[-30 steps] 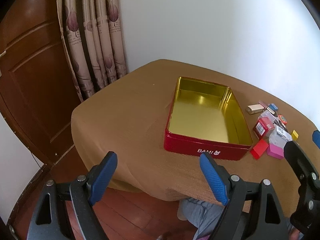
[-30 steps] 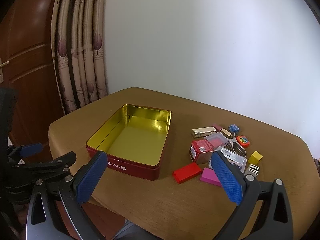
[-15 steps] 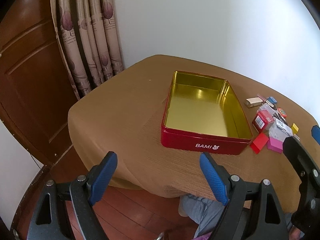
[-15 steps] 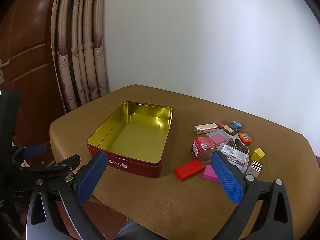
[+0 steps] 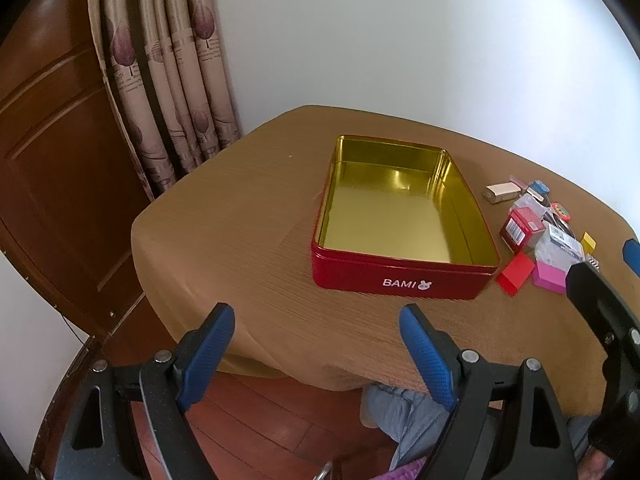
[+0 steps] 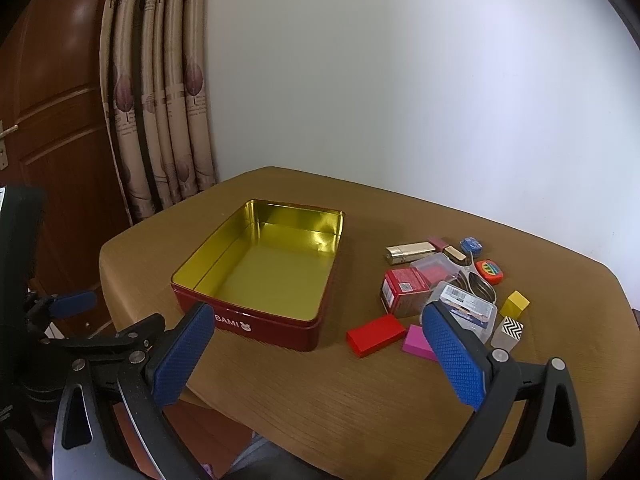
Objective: Organize rigid objects
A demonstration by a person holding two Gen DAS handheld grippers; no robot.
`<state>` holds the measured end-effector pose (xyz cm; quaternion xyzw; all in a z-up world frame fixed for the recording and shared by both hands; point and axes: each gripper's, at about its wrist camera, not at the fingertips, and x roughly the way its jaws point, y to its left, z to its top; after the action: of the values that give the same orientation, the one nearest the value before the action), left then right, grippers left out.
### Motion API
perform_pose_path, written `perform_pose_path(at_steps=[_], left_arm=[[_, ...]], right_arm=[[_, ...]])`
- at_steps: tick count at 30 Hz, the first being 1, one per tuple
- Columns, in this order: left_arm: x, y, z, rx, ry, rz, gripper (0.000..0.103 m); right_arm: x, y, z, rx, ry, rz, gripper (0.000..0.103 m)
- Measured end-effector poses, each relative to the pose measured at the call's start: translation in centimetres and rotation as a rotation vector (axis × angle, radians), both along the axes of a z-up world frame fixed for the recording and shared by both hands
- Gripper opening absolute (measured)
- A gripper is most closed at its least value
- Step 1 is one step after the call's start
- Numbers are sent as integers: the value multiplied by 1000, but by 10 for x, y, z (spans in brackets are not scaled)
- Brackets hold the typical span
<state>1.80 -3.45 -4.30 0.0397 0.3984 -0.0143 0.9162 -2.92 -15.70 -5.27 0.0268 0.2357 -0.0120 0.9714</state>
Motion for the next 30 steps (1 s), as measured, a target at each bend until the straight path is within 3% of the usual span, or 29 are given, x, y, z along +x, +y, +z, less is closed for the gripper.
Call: perform_pose_path(at_steps=[8,15,18,22,27,30], left_arm=[[-7,-23,-8,51,25,-86,87],[-22,-69,-13,93,56,-239,87],[-21,-90,-14,76,76,-299,87],[-13,-127,-10,121,58,-375,87],[10,-171,-10,134,36,-564,87],[27,-193,-24,200,44,-626,87]], right_arm=[[-24,-41,-16,-4,31,-63,103],[-63,-135,-39,5,96,-268,103],[-74,-182,-52,52,134,-370,103],[-85,-229,-67,146,169,-449,103],[-86,-254,-80,179,178,-458,103],[-86,-260,-86,187,200,-440,103]])
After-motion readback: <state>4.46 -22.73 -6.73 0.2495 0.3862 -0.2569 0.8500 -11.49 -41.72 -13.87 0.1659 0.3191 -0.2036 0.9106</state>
